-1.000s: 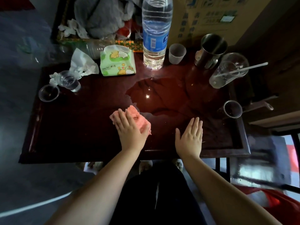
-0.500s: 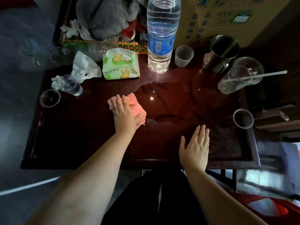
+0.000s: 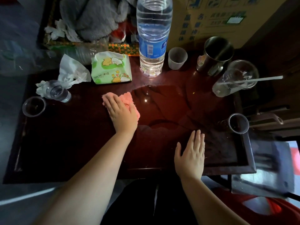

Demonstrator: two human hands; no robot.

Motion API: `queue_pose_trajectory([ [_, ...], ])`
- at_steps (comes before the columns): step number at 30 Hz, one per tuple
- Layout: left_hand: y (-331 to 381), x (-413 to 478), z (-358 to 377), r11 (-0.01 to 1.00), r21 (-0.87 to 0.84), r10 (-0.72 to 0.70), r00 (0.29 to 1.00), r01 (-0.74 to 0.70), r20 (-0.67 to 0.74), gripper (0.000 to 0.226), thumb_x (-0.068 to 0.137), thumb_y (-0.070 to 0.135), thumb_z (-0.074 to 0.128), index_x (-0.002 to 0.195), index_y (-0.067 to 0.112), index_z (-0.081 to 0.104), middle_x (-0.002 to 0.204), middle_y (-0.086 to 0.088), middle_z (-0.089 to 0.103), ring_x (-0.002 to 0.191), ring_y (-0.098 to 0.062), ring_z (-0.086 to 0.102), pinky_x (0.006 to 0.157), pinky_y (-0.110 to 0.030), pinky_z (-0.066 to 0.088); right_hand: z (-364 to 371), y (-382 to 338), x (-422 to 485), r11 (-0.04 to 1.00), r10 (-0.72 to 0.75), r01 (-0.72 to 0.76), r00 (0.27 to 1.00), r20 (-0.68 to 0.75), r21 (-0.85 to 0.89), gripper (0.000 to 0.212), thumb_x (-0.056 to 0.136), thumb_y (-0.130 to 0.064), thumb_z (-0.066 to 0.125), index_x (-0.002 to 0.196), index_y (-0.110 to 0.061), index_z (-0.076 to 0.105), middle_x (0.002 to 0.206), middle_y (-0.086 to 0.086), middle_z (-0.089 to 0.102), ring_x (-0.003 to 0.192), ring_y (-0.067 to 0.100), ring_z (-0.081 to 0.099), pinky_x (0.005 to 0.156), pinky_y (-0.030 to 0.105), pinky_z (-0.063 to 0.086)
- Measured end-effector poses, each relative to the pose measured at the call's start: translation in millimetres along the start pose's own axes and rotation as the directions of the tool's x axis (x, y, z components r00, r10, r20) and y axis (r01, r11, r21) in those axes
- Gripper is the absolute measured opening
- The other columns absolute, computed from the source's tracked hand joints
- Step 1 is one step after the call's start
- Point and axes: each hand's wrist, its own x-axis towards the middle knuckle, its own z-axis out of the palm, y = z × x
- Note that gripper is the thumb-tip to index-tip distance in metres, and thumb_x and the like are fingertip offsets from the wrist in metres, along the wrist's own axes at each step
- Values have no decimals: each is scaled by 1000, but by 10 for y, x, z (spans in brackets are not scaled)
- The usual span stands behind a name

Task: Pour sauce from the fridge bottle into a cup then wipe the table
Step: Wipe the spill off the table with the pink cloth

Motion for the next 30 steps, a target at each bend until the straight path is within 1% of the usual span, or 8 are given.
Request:
queue_pose_trajectory([
  [3, -38, 21, 106, 995, 71, 78, 996, -75, -46, 57, 93, 17, 42, 145, -5, 28, 154, -23, 21, 145, -35, 15, 118, -44, 13, 22, 12, 6, 1000, -3, 3, 1000, -5, -4, 68, 96, -41, 37, 149, -3, 16, 158, 12, 13, 147, 23, 3, 118, 43, 18],
  [9, -119, 175, 136, 931, 111, 343, 937, -348, 64, 58, 93, 20, 33, 147, 2, 27, 156, -17, 22, 145, -28, 16, 118, -43, 17, 25, 18, -1, 1000, 10, -10, 1000, 7, 2, 69, 95, -41, 40, 149, -4, 17, 158, 12, 13, 147, 22, 3, 115, 47, 26],
  [12, -116, 237, 139, 919, 90, 372, 921, -383, 116, 59, 91, 21, 30, 148, 5, 28, 157, -13, 21, 146, -25, 15, 118, -42, 17, 24, 19, 3, 1000, 7, -7, 1000, 8, -3, 68, 96, -42, 38, 149, -4, 16, 158, 11, 13, 147, 21, 2, 115, 46, 26],
  [16, -85, 287, 134, 892, 63, 435, 889, -447, 142, 56, 94, 15, 36, 148, 6, 27, 158, -11, 18, 147, -22, 11, 119, -39, 13, 31, 18, 8, 1000, 9, -9, 1000, 1, 1, 68, 96, -41, 37, 149, -4, 17, 158, 11, 13, 147, 21, 2, 117, 45, 22],
  [22, 26, 432, 119, 811, 13, 571, 794, -586, 208, 58, 90, 10, 39, 147, 5, 31, 156, -10, 24, 146, -20, 14, 118, -28, 5, 31, 27, 10, 1000, 3, -3, 1000, 10, -3, 69, 95, -42, 38, 149, -5, 15, 159, 9, 10, 147, 19, -1, 118, 43, 20],
  [26, 24, 486, 64, 748, -1, 637, 718, -664, 280, 56, 91, 13, 40, 146, 6, 33, 156, -8, 24, 146, -18, 14, 117, -25, 2, 35, 30, 8, 1000, 2, -2, 1000, 20, -14, 70, 95, -45, 34, 150, -7, 11, 160, 7, 7, 147, 17, -5, 118, 42, 21],
  [28, 29, 465, 25, 736, 14, 642, 705, -677, 301, 55, 96, 16, 38, 149, 8, 27, 158, -6, 17, 147, -17, 8, 118, -27, 0, 34, 30, 8, 1000, 7, -7, 1000, 28, -15, 71, 95, -46, 33, 150, -8, 10, 160, 7, 5, 147, 17, -5, 118, 43, 21],
  [30, -2, 379, -34, 752, 68, 611, 731, -656, 303, 55, 100, 23, 32, 152, 11, 16, 160, -4, 7, 147, -17, 1, 119, -35, 1, 23, 26, -10, 1000, 1, -1, 1000, 28, -15, 71, 96, -46, 32, 150, -7, 9, 160, 8, 4, 147, 18, -5, 118, 42, 19],
])
